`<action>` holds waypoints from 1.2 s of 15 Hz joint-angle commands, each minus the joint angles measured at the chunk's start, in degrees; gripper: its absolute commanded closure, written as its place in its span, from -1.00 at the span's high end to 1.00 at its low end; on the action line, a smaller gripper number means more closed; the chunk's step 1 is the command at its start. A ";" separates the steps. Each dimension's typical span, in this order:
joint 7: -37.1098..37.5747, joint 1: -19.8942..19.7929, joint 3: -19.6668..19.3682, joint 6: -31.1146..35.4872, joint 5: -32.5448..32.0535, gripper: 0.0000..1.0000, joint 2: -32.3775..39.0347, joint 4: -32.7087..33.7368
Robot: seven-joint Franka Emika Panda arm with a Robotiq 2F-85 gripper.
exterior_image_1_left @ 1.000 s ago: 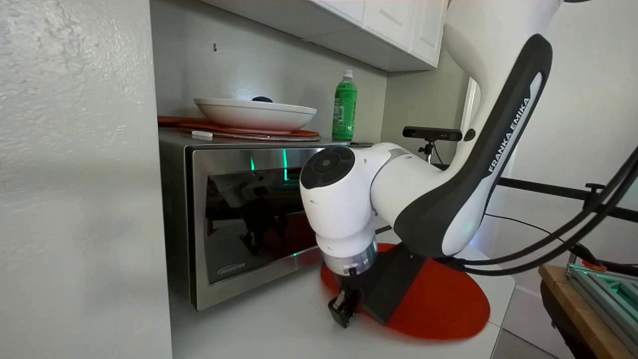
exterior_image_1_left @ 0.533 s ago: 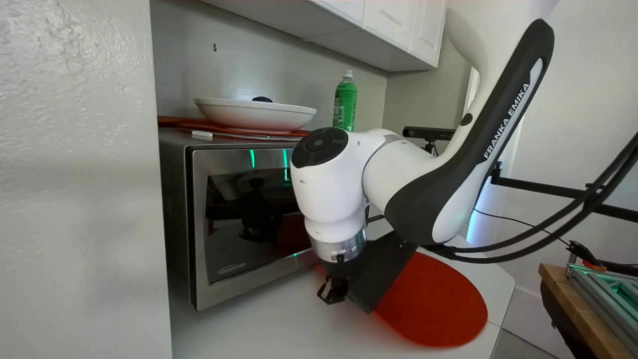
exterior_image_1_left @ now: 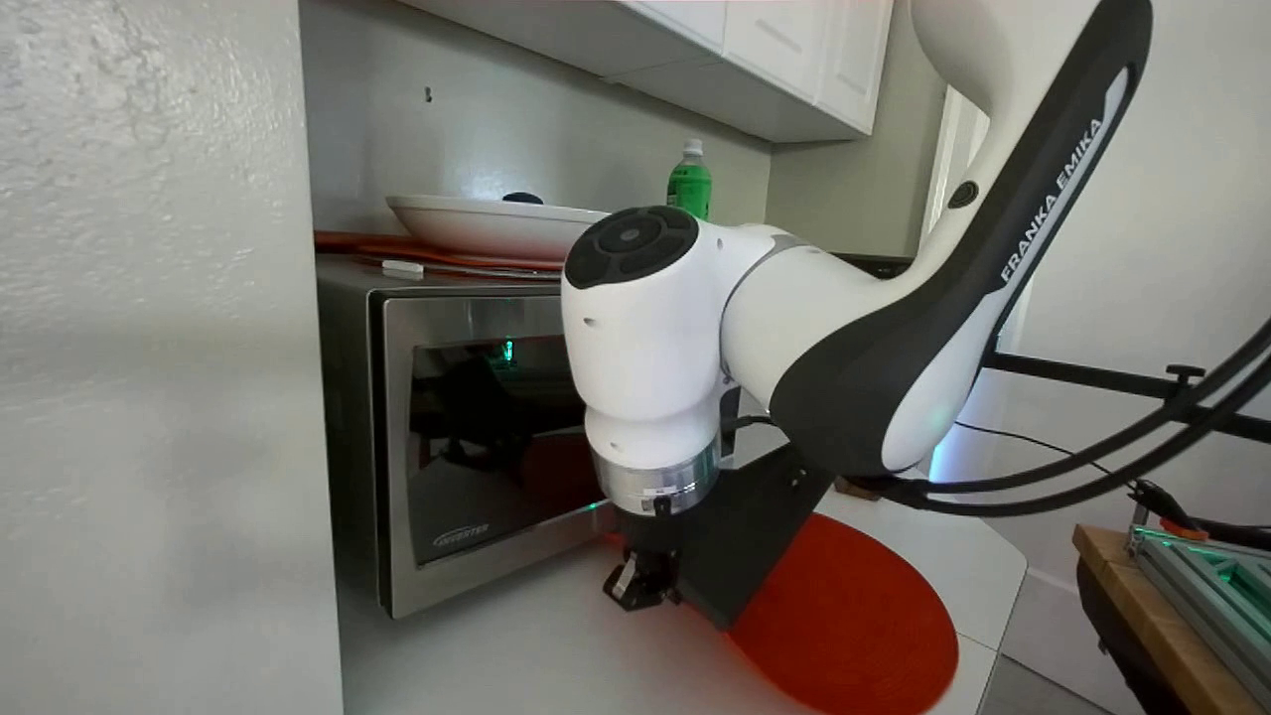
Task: Move the red placemat to the left.
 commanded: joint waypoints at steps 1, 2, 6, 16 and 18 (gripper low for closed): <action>-2.18 0.51 0.88 0.67 1.45 -0.98 -0.57 0.53; -2.26 0.77 1.13 0.84 1.30 -0.98 -0.60 0.75; -2.79 1.73 1.72 2.20 0.78 -0.98 -0.35 2.09; -8.28 4.12 4.03 4.72 1.95 -0.98 1.01 5.28; -9.47 4.56 4.45 4.75 2.08 -0.98 1.09 5.53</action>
